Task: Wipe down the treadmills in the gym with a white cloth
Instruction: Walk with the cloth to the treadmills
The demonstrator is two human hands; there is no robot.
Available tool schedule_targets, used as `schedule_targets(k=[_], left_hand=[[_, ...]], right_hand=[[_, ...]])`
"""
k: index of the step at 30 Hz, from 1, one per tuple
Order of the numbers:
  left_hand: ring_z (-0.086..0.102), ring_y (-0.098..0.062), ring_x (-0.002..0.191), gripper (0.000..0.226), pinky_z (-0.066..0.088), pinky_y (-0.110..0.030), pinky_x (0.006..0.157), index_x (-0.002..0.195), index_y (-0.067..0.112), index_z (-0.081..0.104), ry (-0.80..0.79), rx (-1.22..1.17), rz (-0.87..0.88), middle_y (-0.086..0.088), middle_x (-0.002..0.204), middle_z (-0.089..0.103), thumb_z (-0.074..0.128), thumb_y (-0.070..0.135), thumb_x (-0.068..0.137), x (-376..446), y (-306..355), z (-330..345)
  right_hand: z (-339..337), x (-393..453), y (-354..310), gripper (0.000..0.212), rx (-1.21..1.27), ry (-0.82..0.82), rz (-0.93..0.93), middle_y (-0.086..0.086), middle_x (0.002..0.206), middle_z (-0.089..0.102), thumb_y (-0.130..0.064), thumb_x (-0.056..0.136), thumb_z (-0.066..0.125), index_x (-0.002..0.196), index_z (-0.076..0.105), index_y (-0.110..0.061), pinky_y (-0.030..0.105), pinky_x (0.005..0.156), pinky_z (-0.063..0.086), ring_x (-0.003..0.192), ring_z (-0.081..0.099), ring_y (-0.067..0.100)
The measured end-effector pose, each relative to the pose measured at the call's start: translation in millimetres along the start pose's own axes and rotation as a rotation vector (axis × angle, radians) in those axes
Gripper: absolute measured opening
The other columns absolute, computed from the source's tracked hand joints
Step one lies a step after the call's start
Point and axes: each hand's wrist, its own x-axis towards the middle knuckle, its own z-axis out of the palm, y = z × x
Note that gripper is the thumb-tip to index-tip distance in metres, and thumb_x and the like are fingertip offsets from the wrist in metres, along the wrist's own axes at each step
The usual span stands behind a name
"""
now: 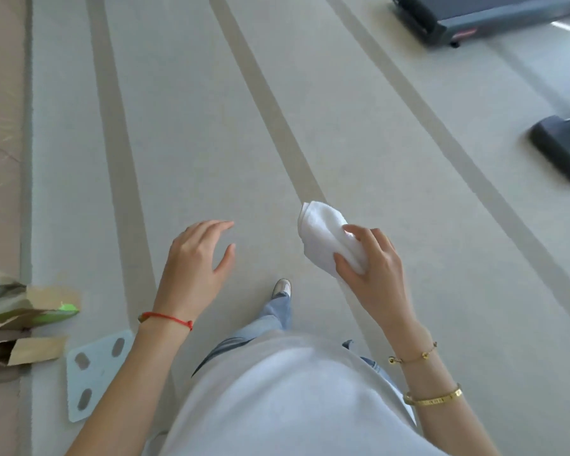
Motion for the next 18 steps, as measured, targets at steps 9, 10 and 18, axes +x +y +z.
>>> schedule_targets(k=[9, 10, 18], left_hand=[[0.060, -0.030, 0.113, 0.033, 0.045, -0.045, 0.101, 0.121, 0.007, 0.064, -0.118, -0.027, 0.246, -0.009, 0.120, 0.066, 0.059, 0.017, 0.090, 219, 31, 41], [0.060, -0.029, 0.113, 0.033, 0.045, -0.045, 0.101, 0.122, 0.007, 0.064, -0.132, -0.031, 0.269, -0.009, 0.120, 0.065, 0.061, 0.014, 0.090, 239, 36, 47], [0.059, -0.026, 0.115, 0.033, 0.043, -0.042, 0.102, 0.123, 0.010, 0.063, -0.227, -0.052, 0.394, -0.006, 0.122, 0.065, 0.065, 0.012, 0.090, 386, 72, 111]], right_hand=[[-16, 147, 41, 0.038, -0.023, 0.175, 0.156, -0.002, 0.101, 0.055, -0.022, 0.086, 0.069, 0.122, 0.058, -0.022, 0.034, 0.070, 0.047, 0.091, 0.054, 0.020], [-18, 159, 47, 0.038, -0.031, 0.189, 0.179, -0.003, 0.101, 0.056, -0.022, 0.086, 0.069, 0.122, 0.058, -0.022, 0.033, 0.070, 0.047, 0.091, 0.054, 0.019], [-36, 263, 113, 0.038, -0.076, 0.293, 0.316, -0.003, 0.100, 0.056, -0.020, 0.084, 0.070, 0.120, 0.060, -0.021, 0.025, 0.066, 0.039, 0.087, 0.054, 0.017]])
